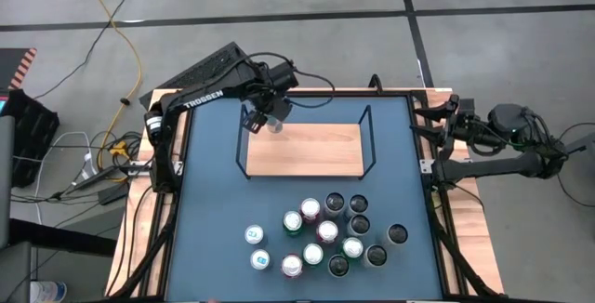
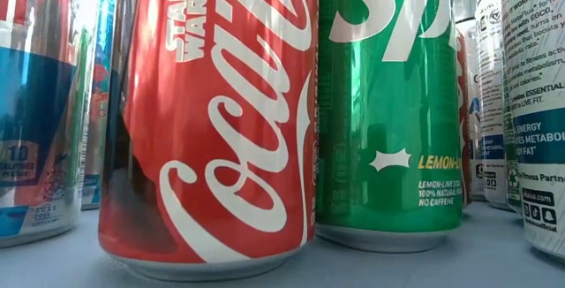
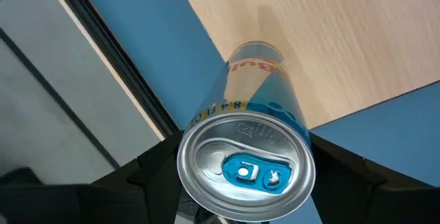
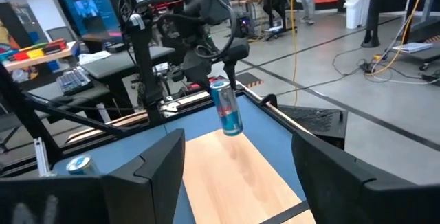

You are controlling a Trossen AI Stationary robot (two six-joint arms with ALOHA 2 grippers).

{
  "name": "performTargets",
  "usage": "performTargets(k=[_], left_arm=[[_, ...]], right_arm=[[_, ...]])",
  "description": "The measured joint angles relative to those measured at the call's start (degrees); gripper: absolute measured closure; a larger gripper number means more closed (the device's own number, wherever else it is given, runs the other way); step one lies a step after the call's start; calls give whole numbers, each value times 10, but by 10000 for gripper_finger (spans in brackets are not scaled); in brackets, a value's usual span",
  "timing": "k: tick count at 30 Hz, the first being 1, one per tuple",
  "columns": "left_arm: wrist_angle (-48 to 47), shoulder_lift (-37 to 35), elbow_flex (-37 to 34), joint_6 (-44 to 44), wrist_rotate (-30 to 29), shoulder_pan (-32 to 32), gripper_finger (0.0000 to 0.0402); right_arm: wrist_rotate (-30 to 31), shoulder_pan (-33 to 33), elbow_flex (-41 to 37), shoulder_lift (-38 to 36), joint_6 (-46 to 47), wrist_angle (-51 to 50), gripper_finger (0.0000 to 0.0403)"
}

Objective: Place canned beverage on shelf
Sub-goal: Put the top blue soda can on the shelf

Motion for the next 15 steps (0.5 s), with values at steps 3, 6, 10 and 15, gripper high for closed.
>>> performTargets(k=[3,6,10,15], left_arm=[[10,0,0,4,5,7,161],[9,0,0,13,11,18,161],[11,-2,0,16,37,30,161],[10,-14,0,33,74,41,161]], right_arm=[[3,0,0,0,0,0,142],[14,0,0,0,0,0,142],[20,0,0,0,1,0,142],[30,0,0,0,1,0,142]])
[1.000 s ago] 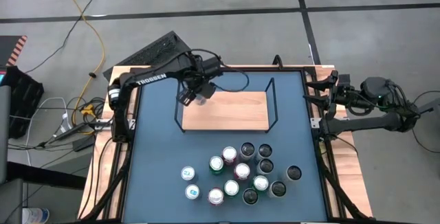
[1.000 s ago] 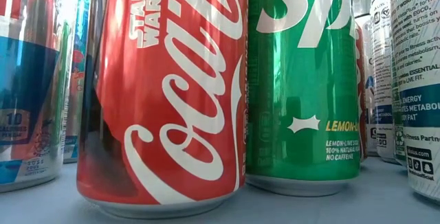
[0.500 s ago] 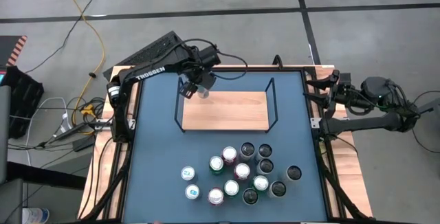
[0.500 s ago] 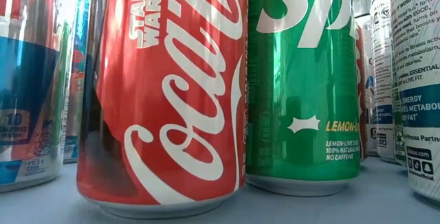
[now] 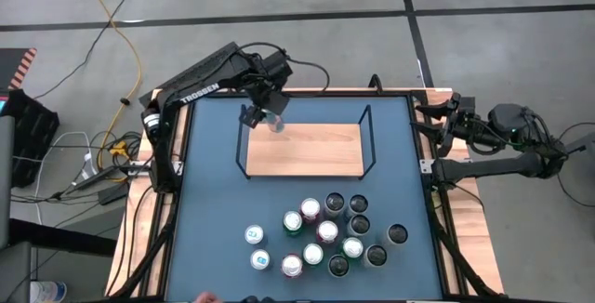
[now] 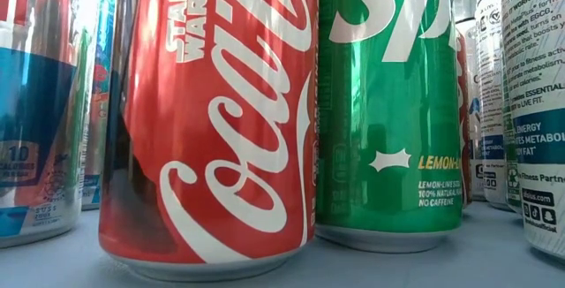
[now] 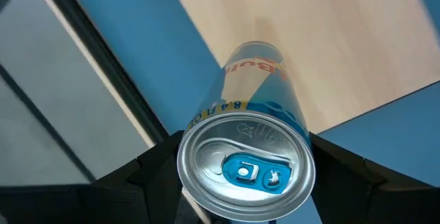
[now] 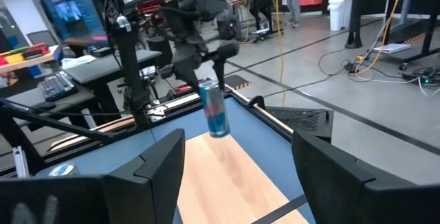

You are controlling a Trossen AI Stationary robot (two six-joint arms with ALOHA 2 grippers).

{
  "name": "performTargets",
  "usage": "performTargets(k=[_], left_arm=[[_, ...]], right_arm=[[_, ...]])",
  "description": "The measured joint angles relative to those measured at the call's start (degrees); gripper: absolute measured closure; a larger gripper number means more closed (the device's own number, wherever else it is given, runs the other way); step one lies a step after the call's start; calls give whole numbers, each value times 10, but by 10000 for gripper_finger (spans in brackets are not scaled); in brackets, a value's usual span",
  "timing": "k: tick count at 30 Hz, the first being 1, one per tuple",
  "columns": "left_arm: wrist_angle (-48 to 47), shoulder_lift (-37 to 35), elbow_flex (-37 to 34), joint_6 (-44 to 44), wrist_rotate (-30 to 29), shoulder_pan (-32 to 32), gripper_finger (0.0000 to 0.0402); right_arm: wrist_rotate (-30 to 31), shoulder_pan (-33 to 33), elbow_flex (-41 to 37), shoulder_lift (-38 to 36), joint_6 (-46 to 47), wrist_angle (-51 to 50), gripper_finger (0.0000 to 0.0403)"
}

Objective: Place canned beverage on shelf
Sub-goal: Put the top blue soda can on the shelf

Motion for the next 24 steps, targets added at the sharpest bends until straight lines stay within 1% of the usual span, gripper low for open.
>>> performTargets(k=[2,4,6,9,12,14,17,20,24], left_arm=[[8,-19,-8,-3,14,5,161],[24,-47,-34,-15,29,8,161],[29,-78,-72,-15,28,8,161],[40,-122,-145,16,26,7,161],[65,-162,-214,67,-1,6,161],[101,-180,-244,90,-27,1,161],[148,-187,-254,120,-28,-2,161],[152,-185,-252,132,-1,-4,161],[155,-168,-250,148,9,-4,161]], right_arm=[[4,0,0,0,0,0,142],[11,0,0,0,0,0,142],[16,0,0,0,0,0,142],[28,0,0,0,0,8,142],[33,0,0,0,0,27,142],[33,0,0,0,0,39,142],[33,0,0,0,-2,53,142],[33,0,0,0,-2,53,142],[33,0,0,0,-2,53,142]])
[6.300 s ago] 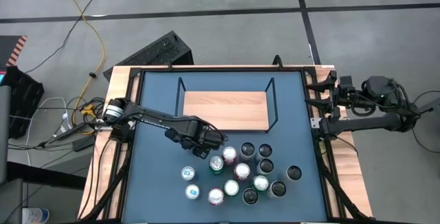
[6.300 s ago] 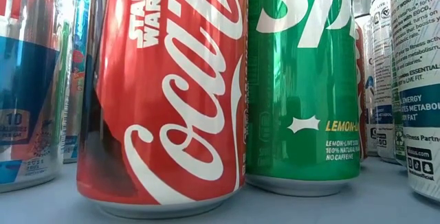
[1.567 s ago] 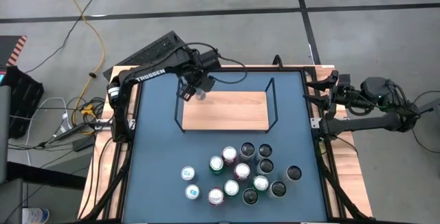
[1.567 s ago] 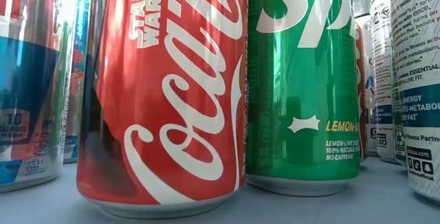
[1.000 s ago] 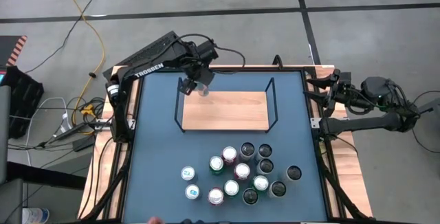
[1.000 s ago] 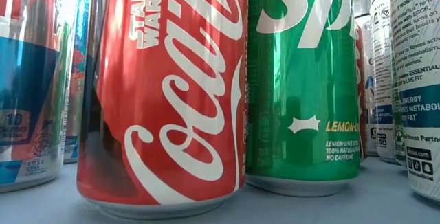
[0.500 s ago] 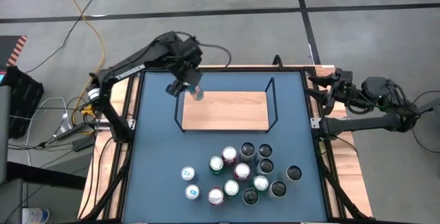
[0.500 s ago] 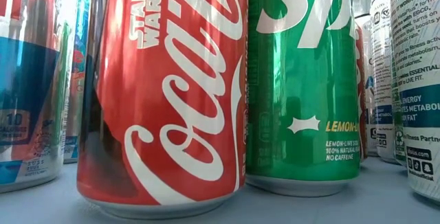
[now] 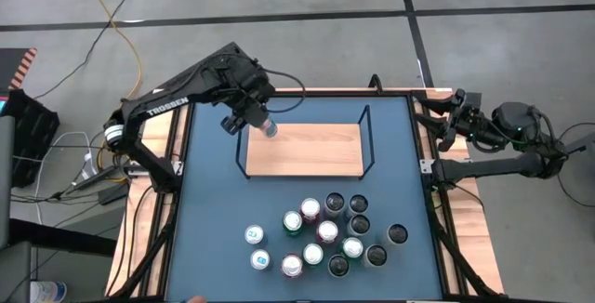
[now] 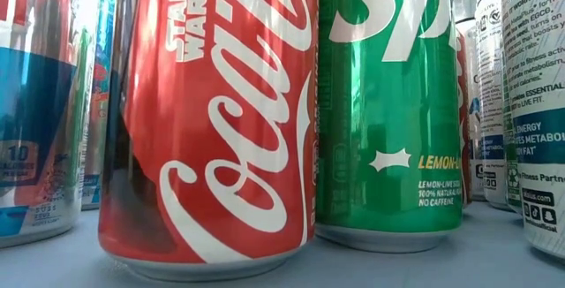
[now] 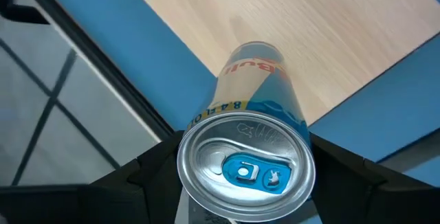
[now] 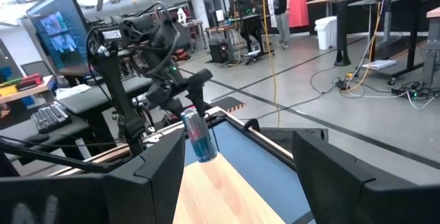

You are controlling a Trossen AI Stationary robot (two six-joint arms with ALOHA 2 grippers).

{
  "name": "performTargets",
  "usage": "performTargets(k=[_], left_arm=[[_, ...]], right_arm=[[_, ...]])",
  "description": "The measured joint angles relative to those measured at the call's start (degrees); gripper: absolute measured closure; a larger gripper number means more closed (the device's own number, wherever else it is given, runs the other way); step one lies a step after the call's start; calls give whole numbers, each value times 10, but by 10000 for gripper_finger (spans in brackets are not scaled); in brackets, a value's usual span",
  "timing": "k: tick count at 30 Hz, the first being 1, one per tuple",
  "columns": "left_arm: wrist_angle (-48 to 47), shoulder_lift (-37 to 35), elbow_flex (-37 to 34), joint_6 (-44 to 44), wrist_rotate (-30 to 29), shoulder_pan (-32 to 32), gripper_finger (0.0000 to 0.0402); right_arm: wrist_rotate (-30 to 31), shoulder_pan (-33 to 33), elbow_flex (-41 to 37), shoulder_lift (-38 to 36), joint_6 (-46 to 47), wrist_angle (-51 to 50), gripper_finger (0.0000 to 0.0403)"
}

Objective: Place canned beverage on shelf
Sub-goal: Put the top blue soda can on the shelf

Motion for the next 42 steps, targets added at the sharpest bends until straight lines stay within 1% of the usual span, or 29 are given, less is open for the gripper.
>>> performTargets(k=[4,10,17,21,27,30,32,36,42], left_arm=[[2,23,0,23,-3,4,161],[9,32,0,63,-46,6,161],[-15,32,0,70,-51,6,161],[-13,34,0,95,-50,6,161],[-17,83,20,111,-100,2,161],[-10,96,35,97,-125,-1,161],[-22,92,42,89,-120,-1,161],[-26,83,61,86,-85,0,161],[-40,83,57,75,-77,-5,161]], right_arm=[[3,0,0,0,0,0,142],[14,0,0,0,0,0,142],[13,0,0,0,-5,-1,142],[13,0,0,0,-30,-1,142],[13,0,0,0,-35,-1,142],[12,0,0,0,-35,-1,142],[12,0,0,0,-35,-2,142],[12,0,0,0,-48,-1,142],[12,0,0,0,-50,-1,142]])
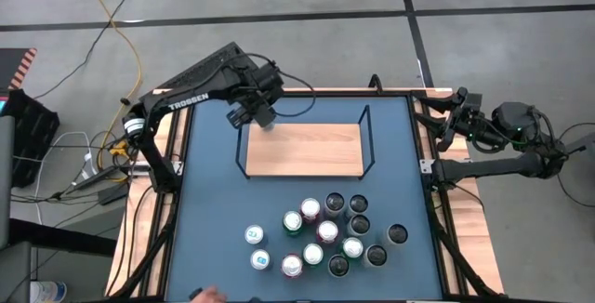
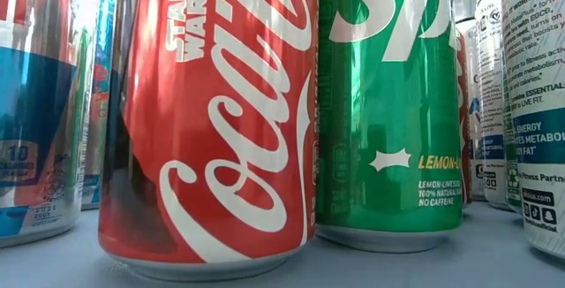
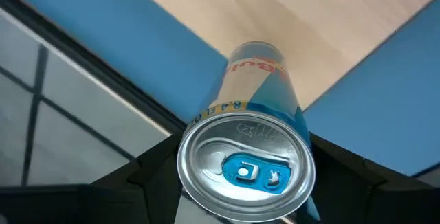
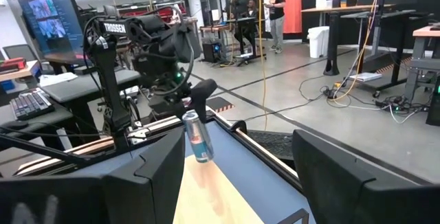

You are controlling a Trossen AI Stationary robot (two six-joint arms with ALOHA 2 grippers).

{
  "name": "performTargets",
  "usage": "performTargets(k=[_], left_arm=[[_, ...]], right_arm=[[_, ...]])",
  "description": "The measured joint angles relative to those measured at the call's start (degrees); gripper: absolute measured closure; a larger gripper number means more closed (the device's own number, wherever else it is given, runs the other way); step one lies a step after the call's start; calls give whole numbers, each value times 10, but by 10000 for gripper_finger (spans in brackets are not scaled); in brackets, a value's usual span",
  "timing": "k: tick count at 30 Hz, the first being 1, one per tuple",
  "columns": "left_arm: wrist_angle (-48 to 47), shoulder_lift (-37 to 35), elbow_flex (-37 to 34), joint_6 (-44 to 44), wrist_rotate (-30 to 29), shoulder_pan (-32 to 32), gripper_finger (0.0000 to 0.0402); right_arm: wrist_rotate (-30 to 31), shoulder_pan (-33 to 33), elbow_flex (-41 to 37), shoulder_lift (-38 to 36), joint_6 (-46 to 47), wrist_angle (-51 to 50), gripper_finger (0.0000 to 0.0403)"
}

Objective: Place canned beverage on shelf
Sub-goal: Put the top blue soda can on the shelf

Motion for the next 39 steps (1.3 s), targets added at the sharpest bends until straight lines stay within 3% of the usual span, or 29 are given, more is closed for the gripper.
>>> performTargets(k=[19,39], left_arm=[[-27,0,-1,-16,39,1,161],[-7,1,-29,19,-2,1,161]], right_arm=[[1,0,0,0,0,0,142],[1,0,0,0,0,0,142]])
